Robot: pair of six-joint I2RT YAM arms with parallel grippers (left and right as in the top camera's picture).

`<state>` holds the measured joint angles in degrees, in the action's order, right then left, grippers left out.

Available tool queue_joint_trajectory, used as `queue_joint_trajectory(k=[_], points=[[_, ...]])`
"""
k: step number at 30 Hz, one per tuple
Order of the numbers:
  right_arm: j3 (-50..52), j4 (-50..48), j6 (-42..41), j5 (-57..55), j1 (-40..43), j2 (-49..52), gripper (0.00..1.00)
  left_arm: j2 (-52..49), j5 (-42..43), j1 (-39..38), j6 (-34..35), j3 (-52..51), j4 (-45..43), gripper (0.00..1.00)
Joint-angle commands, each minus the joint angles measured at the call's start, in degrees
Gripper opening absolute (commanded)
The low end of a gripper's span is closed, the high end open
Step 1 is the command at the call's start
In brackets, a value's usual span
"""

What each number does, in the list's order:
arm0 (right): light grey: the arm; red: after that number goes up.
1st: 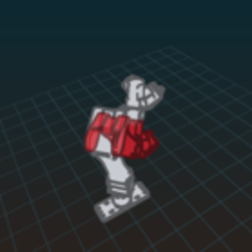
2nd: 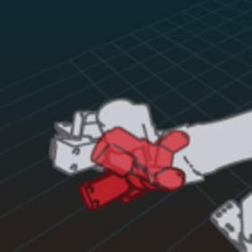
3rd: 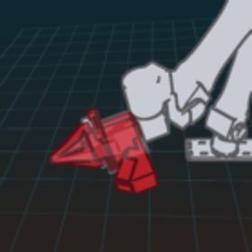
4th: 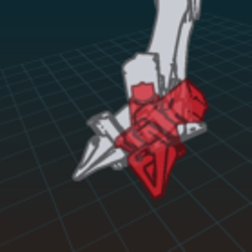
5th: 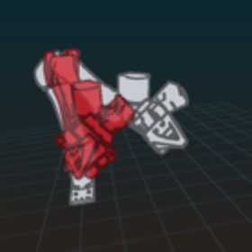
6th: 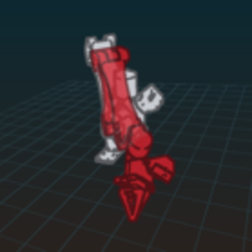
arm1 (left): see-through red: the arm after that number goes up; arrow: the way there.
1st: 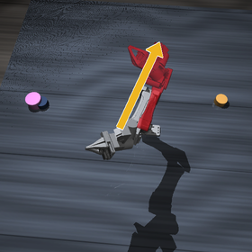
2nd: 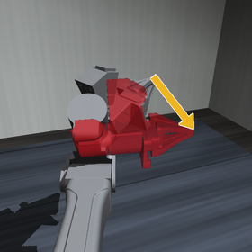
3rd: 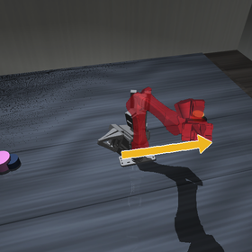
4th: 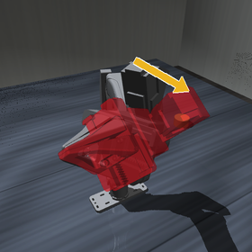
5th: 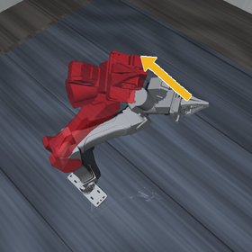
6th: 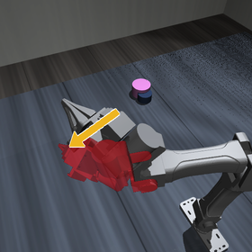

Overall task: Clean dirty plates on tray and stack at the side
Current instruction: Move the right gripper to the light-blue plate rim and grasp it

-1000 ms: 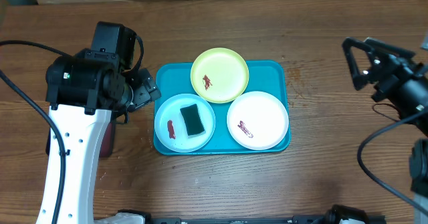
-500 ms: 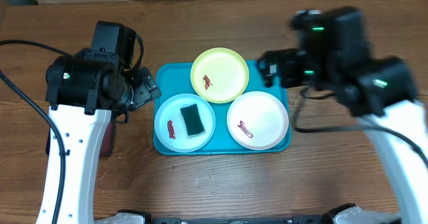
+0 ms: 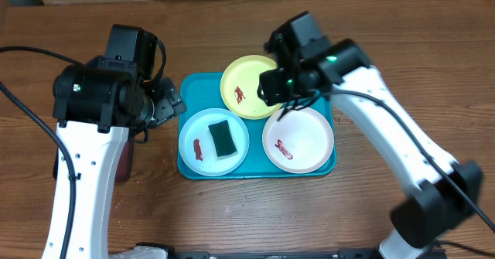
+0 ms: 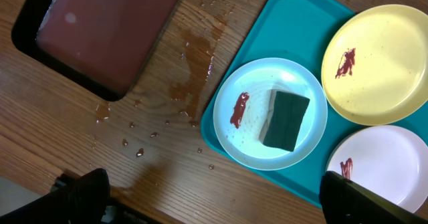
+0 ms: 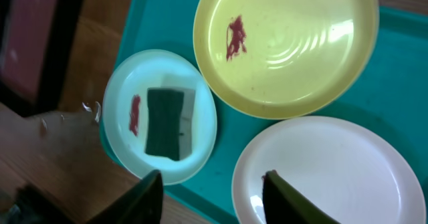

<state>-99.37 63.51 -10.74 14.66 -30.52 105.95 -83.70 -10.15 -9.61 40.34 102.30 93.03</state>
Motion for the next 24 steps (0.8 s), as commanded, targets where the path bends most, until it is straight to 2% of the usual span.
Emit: queue_joint_trajectory(k=[1, 5, 14, 24], points=[[-1.09, -1.97, -0.28, 0.68, -1.64, 3.50, 0.41, -0.31, -0.94, 0.31, -0.50, 0.04, -0.07, 1.00], [-1.09, -3.89, -1.49, 0.46, -3.04, 7.13, 0.33, -0.59, -0.94, 0.31, -0.50, 0.04, -0.02, 1.00], [-1.09, -5.35, -1.51, -2.05, -6.25, 14.84, 0.24, -3.32, -0.74, 0.26, -0.50, -2.08, 0.00, 1.00], [1.92, -7.80, -1.49, -2.58, -6.38, 17.62, 0.24, -4.20, 0.17, 0.26, -0.52, -8.02, -2.25, 1.00]])
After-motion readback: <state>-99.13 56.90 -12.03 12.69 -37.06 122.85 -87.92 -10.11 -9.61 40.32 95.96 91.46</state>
